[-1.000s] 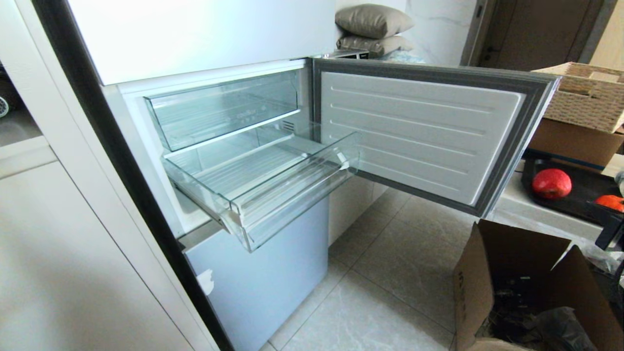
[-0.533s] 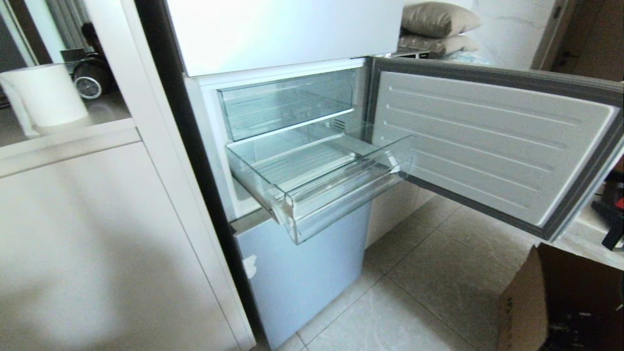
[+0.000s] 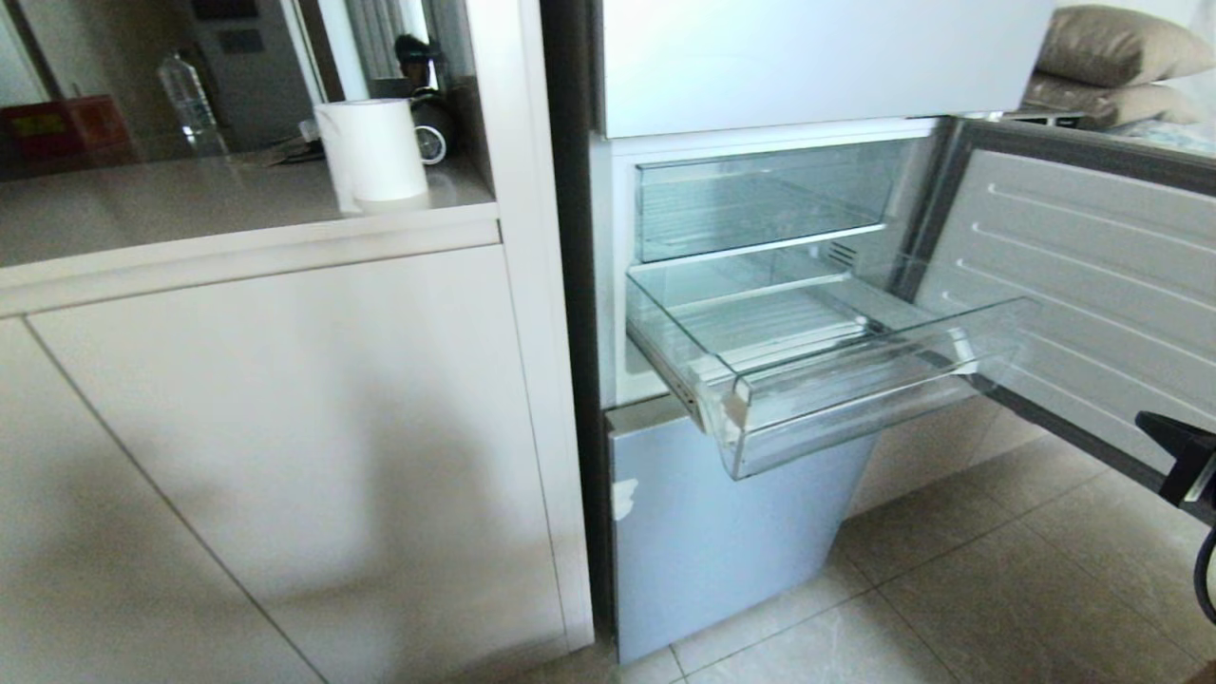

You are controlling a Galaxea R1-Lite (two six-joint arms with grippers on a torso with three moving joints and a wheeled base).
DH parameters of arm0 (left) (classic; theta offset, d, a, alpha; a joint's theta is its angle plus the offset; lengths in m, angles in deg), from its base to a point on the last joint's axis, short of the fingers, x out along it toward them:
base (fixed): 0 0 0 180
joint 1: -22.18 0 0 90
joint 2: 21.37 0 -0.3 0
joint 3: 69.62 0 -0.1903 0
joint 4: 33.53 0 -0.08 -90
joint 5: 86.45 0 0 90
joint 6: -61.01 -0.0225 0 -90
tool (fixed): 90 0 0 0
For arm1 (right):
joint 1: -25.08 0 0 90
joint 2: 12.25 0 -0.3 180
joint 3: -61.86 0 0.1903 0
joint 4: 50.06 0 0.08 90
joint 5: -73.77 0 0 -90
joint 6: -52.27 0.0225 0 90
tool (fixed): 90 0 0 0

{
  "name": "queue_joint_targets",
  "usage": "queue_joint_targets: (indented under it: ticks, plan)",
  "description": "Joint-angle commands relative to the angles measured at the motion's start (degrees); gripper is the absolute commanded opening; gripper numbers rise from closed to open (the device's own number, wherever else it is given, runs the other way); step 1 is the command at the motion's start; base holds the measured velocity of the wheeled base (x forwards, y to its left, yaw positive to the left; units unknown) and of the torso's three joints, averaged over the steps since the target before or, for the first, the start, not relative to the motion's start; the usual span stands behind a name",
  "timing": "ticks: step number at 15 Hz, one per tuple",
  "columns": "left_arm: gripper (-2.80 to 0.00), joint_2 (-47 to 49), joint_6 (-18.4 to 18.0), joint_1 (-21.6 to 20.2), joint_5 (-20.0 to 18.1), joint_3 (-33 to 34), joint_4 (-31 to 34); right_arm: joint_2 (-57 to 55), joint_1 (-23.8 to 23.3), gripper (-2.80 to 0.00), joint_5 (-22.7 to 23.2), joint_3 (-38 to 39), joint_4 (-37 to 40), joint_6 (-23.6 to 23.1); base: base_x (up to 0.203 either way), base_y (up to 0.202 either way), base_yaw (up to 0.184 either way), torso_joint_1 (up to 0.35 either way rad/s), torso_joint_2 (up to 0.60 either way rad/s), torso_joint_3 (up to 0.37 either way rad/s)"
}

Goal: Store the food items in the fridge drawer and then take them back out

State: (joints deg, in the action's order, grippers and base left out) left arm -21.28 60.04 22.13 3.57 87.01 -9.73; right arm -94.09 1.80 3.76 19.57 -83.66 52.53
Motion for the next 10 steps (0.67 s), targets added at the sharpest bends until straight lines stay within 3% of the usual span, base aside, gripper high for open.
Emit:
queue_joint_targets:
  ticks: [1, 4, 6, 8, 10]
  plan:
    - [-2.80, 0.1, 0.0, 0.0, 0.0, 0.0, 0.1, -0.5, 0.3, -2.80, 0.1, 1.2, -0.3, -0.3, 0.001, -0.010, 0.180, 0.002, 0.00, 0.003]
    - [-2.80, 0.1, 0.0, 0.0, 0.1, 0.0, 0.0, -1.8, 0.5, -2.80, 0.3, 3.5, -0.3, -2.6, 0.000, -0.007, 0.177, 0.001, 0.00, 0.002]
    - [-2.80, 0.1, 0.0, 0.0, 0.1, 0.0, 0.0, -2.3, 1.3, -2.80, 3.4, 5.5, -0.3, -2.6, 0.002, -0.008, 0.144, 0.002, 0.00, 0.005]
    - [-2.80, 0.1, 0.0, 0.0, 0.0, 0.0, 0.0, -2.7, 1.8, -2.80, 8.3, 7.5, 0.0, -2.6, -0.002, -0.002, 0.039, 0.001, 0.00, 0.003]
    - [-2.80, 0.1, 0.0, 0.0, 0.0, 0.0, 0.0, -5.3, 4.0, -2.80, 8.6, 7.4, 0.6, -1.7, 0.000, 0.000, 0.000, 0.000, 0.00, 0.000]
